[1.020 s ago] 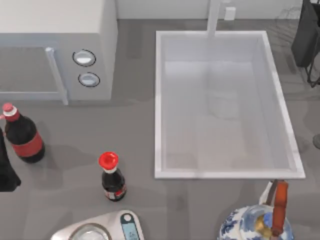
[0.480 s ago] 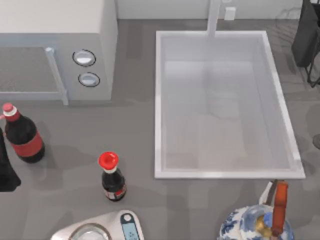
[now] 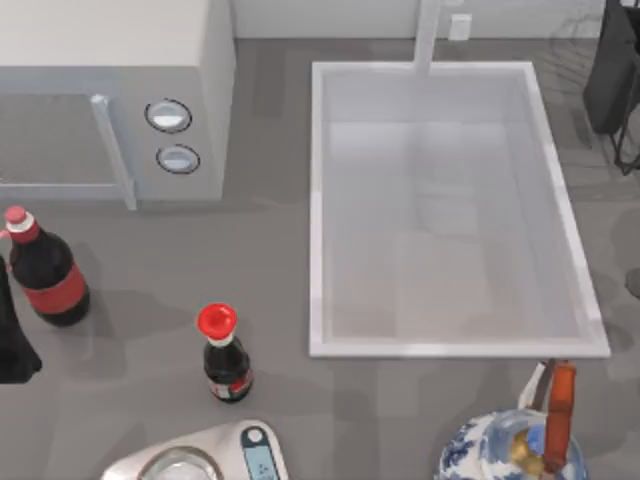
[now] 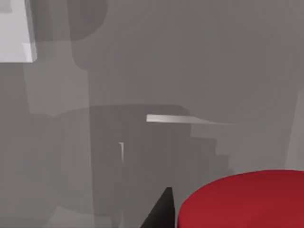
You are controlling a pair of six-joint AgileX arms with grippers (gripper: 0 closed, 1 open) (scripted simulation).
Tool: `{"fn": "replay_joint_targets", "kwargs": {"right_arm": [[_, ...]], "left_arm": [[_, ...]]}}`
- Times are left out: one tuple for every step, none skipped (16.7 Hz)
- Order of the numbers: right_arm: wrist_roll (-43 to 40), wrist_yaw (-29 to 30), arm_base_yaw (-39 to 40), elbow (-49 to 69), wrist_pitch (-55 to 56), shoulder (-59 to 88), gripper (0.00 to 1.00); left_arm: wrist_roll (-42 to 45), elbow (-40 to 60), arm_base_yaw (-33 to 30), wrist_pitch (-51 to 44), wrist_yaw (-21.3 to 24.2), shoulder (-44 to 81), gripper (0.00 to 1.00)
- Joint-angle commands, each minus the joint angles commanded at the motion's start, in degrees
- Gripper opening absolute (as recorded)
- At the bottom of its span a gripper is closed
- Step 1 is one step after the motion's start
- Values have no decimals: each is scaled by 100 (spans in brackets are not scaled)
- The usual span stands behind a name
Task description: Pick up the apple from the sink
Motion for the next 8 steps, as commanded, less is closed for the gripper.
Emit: {"fn": "replay_joint_targets", "kwargs": {"right_arm": [[0, 0, 0, 0, 0, 0, 53], [0, 0, 0, 0, 0, 0, 60], [0, 0, 0, 0, 0, 0, 68], [0, 0, 0, 0, 0, 0, 75], [0, 0, 0, 0, 0, 0, 83], [0, 0, 0, 0, 0, 0, 90], [0, 0, 0, 0, 0, 0, 98], [0, 0, 0, 0, 0, 0, 100]], "left_arm": [[0, 0, 0, 0, 0, 0, 100], [0, 0, 0, 0, 0, 0, 100], [0, 0, 0, 0, 0, 0, 100], [0, 0, 0, 0, 0, 0, 100], [0, 0, 0, 0, 0, 0, 100], [0, 0, 0, 0, 0, 0, 100], [0, 0, 0, 0, 0, 0, 100], [0, 0, 0, 0, 0, 0, 100]]}}
